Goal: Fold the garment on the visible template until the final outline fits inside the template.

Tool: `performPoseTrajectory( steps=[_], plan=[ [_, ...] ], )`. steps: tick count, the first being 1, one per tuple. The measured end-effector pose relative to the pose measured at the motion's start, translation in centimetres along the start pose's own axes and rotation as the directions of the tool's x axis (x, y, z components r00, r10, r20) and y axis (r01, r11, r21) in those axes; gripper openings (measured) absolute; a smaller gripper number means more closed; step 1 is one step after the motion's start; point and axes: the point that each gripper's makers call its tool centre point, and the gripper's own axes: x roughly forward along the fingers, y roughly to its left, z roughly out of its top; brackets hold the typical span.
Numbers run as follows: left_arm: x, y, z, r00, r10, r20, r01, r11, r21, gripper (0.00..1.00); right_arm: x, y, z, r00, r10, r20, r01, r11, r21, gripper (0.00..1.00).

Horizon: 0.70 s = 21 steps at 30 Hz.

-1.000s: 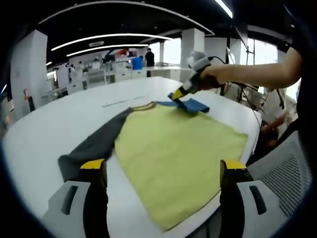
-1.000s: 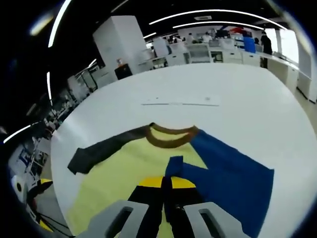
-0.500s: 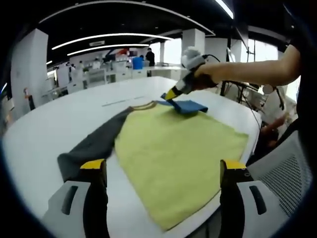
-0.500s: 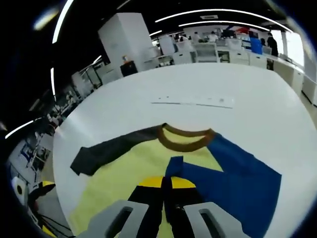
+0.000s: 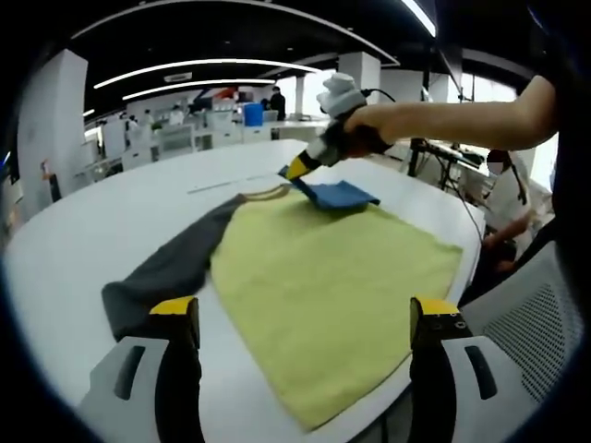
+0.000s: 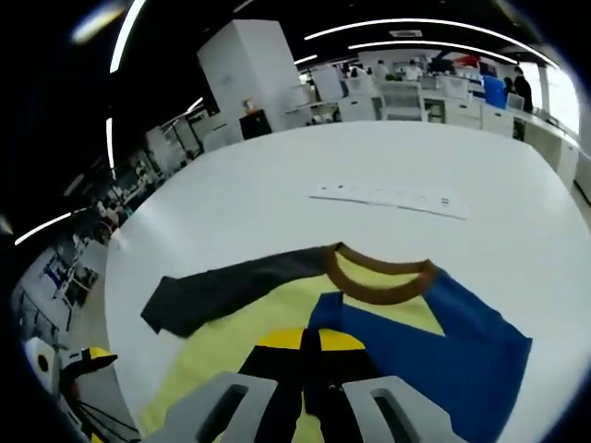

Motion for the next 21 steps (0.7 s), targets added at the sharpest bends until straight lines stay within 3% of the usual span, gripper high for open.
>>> performPoseTrajectory(
  steps=[21],
  plan=[
    [-0.5, 1.0, -0.6, 1.0, 0.016, 0.007, -0.016, 1.0, -0.025, 0.92, 2.4, 5.3, 1.8, 0.995, 0.099, -0.007, -0.099, 0.994, -0.038, 0.0]
  ],
)
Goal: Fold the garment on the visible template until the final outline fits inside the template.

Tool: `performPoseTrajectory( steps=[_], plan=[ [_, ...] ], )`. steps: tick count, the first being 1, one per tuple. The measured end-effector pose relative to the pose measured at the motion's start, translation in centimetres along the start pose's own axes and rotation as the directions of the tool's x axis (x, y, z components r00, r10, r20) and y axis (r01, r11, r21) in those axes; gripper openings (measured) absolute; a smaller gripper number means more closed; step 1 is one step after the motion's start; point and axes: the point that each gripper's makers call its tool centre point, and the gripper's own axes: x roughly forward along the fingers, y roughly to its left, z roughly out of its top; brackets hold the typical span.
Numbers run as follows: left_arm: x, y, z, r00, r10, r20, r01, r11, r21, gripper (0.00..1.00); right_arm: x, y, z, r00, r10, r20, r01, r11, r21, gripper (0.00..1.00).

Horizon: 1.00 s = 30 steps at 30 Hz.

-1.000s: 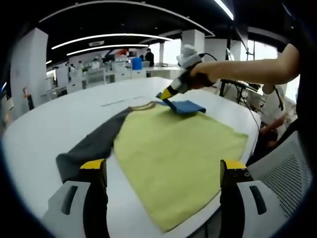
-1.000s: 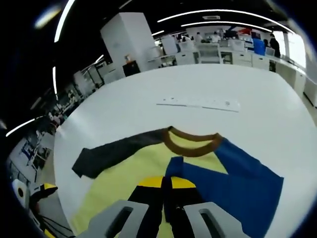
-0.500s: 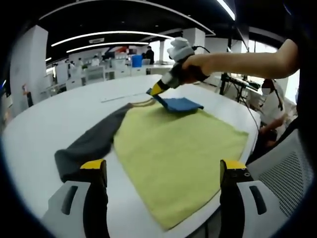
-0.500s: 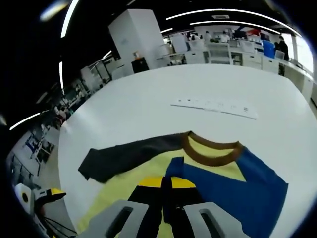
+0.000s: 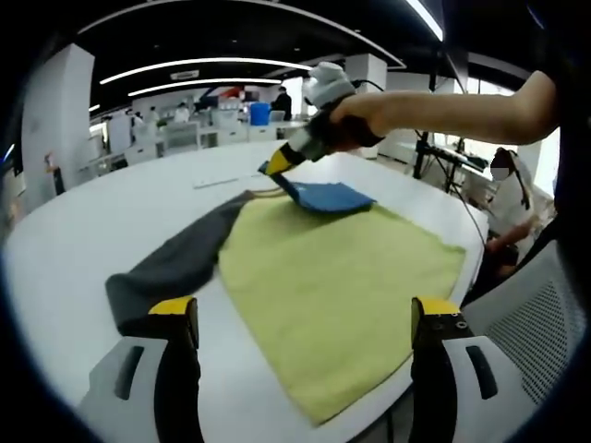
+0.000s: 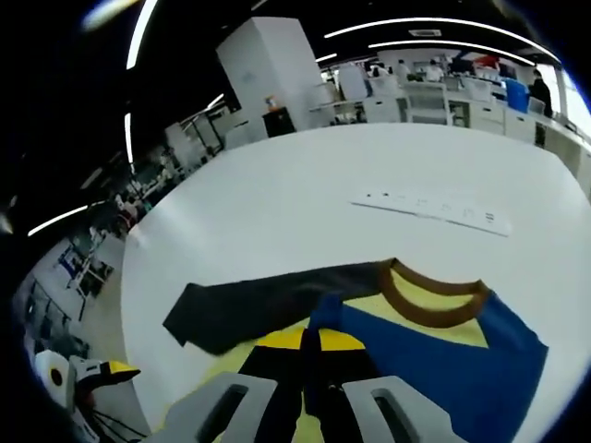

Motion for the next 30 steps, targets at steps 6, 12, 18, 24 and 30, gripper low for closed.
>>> performPoseTrajectory(
  steps=[6, 12, 18, 24, 30],
  plan=[
    [-0.2, 0.4, -0.5, 1.0, 0.011, -0.007, -0.011, 1.0, -0.004, 0.92, 0.7, 1.6, 0.4, 0.999, 0.037, -0.003, -0.038, 0.999, -0.018, 0.0],
    [-0.3, 0.6, -0.8, 1.0, 0.016, -0.008, -0.016, 1.0, -0.008, 0.92, 1.2, 3.0, 0.3, 0.998, 0.064, -0.014, -0.065, 0.997, -0.043, 0.0],
    [-0.2, 0.7, -0.9, 1.0, 0.018, -0.008, -0.018, 1.0, -0.006, 0.92, 2.3, 3.5, -0.7, 0.997, 0.069, -0.038, -0.072, 0.994, -0.085, 0.0],
    [-0.2, 0.8, -0.9, 1.0, 0.016, -0.007, -0.016, 1.0, -0.003, 0.92, 3.6, 3.1, -1.5, 0.997, 0.058, -0.046, -0.06, 0.997, -0.058, 0.0],
    [-0.3, 0.7, -0.9, 1.0, 0.021, -0.002, -0.021, 1.0, -0.004, 0.93, 4.1, 4.2, -1.9, 0.994, 0.101, -0.038, -0.102, 0.995, -0.01, 0.04]
  ],
)
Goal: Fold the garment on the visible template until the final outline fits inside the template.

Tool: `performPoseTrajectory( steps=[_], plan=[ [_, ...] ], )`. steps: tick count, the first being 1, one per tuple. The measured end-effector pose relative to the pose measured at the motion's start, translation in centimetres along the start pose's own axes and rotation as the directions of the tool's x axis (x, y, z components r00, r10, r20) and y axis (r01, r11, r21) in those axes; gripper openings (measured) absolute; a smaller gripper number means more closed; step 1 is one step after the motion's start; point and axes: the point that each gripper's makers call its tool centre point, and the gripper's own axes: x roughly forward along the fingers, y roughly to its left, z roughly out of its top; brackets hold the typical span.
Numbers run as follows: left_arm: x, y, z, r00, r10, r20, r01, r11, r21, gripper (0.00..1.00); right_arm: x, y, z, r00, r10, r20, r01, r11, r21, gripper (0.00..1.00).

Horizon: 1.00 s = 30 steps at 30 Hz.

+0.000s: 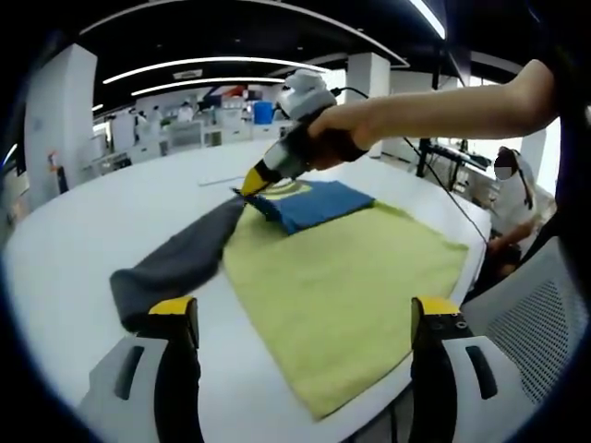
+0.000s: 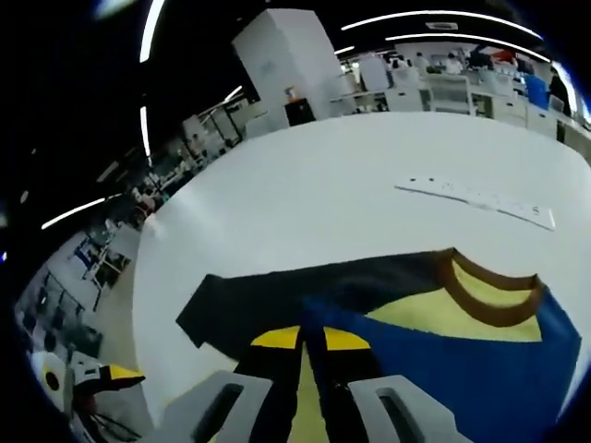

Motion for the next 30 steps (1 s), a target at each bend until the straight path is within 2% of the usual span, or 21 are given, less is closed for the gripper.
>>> performPoseTrajectory(
  steps=[4, 8, 12, 13, 15, 19, 22, 26, 30],
  plan=[
    [0.0, 0.1, 0.2, 1.0, 0.004, 0.001, -0.004, 1.0, 0.007, 0.93, -0.4, 0.1, 0.2, 1.0, 0.009, 0.009, -0.009, 1.0, -0.029, 0.17],
    [0.1, 0.2, 0.5, 1.0, 0.006, 0.005, -0.006, 1.0, 0.017, 0.95, -1.7, -1.4, 0.4, 0.999, -0.027, 0.018, 0.028, 0.996, -0.088, 0.25],
    [0.2, 0.3, 0.8, 1.0, 0.014, 0.009, -0.014, 1.0, 0.025, 0.98, -3.4, -3.1, 0.1, 0.999, -0.049, 0.021, 0.05, 0.993, -0.103, 0.44],
    [0.2, 0.3, 0.9, 1.0, 0.014, 0.01, -0.015, 0.999, 0.028, 0.98, -3.8, -3.4, 0.0, 0.999, -0.049, 0.018, 0.051, 0.993, -0.105, 0.45],
    [0.2, 0.3, 1.0, 1.0, 0.014, 0.011, -0.015, 0.999, 0.032, 0.99, -4.9, -4.4, -0.4, 0.998, -0.059, 0.014, 0.06, 0.989, -0.132, 0.47],
    [0.1, 0.3, 1.1, 1.0, 0.015, 0.012, -0.016, 0.999, 0.038, 0.99, -7.1, -6.6, -0.9, 0.997, -0.077, 0.024, 0.08, 0.989, -0.122, 0.53],
    [0.1, 0.2, 1.3, 1.0, 0.015, 0.014, -0.016, 0.999, 0.039, 0.99, -8.8, -7.9, -1.3, 0.996, -0.086, 0.033, 0.09, 0.989, -0.118, 0.53],
    [0.2, 0.1, 1.3, 1.0, 0.015, 0.011, -0.016, 0.999, 0.04, 0.99, -10.8, -10.3, -2.3, 0.99, -0.137, 0.027, 0.139, 0.98, -0.14, 0.53],
    [0.3, 0.0, 1.5, 1.0, 0.012, 0.012, -0.013, 0.999, 0.042, 0.99, -12.8, -12.1, -3.1, 0.987, -0.157, 0.037, 0.16, 0.979, -0.123, 0.51]
  ],
)
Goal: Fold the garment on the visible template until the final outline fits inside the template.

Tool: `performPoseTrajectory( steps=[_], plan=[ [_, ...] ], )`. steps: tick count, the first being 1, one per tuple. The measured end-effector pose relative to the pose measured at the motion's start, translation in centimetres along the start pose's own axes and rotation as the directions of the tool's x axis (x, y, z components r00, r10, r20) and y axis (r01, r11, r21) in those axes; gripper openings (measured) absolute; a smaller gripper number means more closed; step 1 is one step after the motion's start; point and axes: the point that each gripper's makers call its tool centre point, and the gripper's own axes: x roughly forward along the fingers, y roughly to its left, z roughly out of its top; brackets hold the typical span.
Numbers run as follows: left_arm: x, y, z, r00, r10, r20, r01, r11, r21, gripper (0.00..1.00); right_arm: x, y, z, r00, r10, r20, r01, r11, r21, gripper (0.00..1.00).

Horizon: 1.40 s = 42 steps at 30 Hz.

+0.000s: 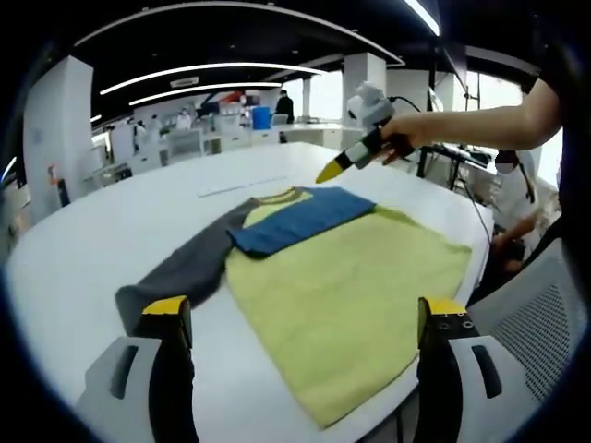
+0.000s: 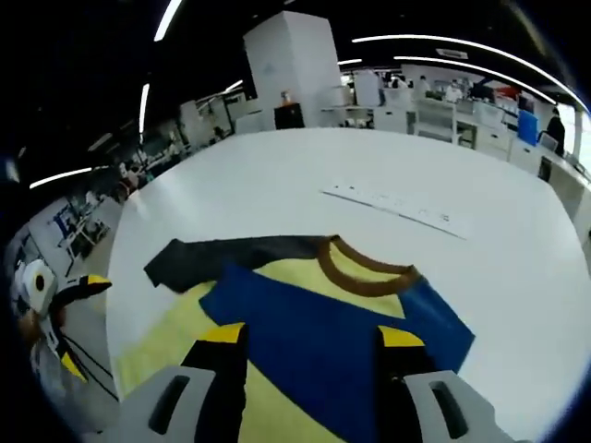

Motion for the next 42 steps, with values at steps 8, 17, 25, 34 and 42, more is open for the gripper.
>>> performPoseTrajectory(
  steps=[8, 17, 25, 34, 42],
  plan=[
    [-0.1, -0.6, 0.4, 1.0, 0.0, -0.004, 0.0, 1.0, 0.005, 0.99, -3.0, -3.2, -2.0, 0.998, -0.053, 0.019, 0.052, 0.998, 0.032, 0.47],
    [-0.1, -0.9, 0.6, 1.0, -0.001, -0.004, 0.001, 1.0, 0.003, 0.98, -4.8, -5.6, -4.9, 0.998, -0.061, -0.008, 0.061, 0.998, 0.036, 0.35],
    [-0.2, -0.7, 0.6, 1.0, 0.004, -0.007, -0.004, 1.0, 0.004, 0.98, -5.2, -7.3, -8.2, 0.995, -0.083, -0.062, 0.085, 0.995, 0.042, 0.28],
    [-0.3, -0.7, 0.5, 1.0, 0.01, -0.013, -0.01, 1.0, 0.003, 0.97, -5.1, -7.8, -11.0, 0.989, -0.086, -0.122, 0.089, 0.996, 0.015, 0.2],
    [-0.4, -0.5, 0.3, 1.0, 0.017, -0.02, -0.017, 1.0, 0.002, 0.97, -4.7, -7.3, -11.9, 0.987, -0.071, -0.145, 0.069, 0.998, -0.013, 0.17]
  ],
)
